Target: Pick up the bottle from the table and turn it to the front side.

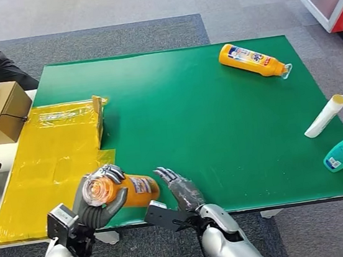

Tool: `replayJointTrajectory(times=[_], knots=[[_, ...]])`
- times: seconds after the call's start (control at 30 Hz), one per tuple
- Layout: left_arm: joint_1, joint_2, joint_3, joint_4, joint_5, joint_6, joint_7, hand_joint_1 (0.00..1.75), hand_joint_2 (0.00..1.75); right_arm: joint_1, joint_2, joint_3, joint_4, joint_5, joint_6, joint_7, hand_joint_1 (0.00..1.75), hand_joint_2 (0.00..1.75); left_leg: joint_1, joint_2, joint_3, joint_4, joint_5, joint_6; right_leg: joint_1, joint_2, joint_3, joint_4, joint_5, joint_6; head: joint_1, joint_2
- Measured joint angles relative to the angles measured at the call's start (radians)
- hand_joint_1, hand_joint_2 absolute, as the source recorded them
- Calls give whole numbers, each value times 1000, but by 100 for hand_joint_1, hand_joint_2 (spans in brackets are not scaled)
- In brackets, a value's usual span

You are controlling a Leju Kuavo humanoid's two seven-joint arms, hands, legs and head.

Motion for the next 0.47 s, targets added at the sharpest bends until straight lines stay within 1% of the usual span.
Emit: replayJointTrajectory(times=[0.1,0.23,0.33,0.4,0.47], knots=[[-39,26,9,-75,-157,55,66,175,175,18,0,-29,-36,-5,5,2,0,175,0,0,0,0,0,0,0,0,0,0,0,0,0,0],[-123,74,10,-135,-313,76,185,175,175,35,0,-60,-77,-4,23,4,0,175,0,0,0,0,1,-1,0,0,0,0,1,-1,0,0],[-176,116,6,-146,-400,78,247,175,175,43,0,-75,-99,-2,34,6,0,175,0,0,0,0,2,-1,0,0,0,0,2,-1,0,0],[-207,152,-2,-139,-451,64,287,175,175,45,0,-83,-105,-3,39,6,0,175,0,0,0,0,2,-1,0,0,-1,0,2,-1,0,0],[-231,182,-11,-125,-480,50,310,175,175,45,0,-89,-107,-3,41,4,0,175,0,0,0,0,2,-1,0,0,-1,0,2,-1,0,0]])
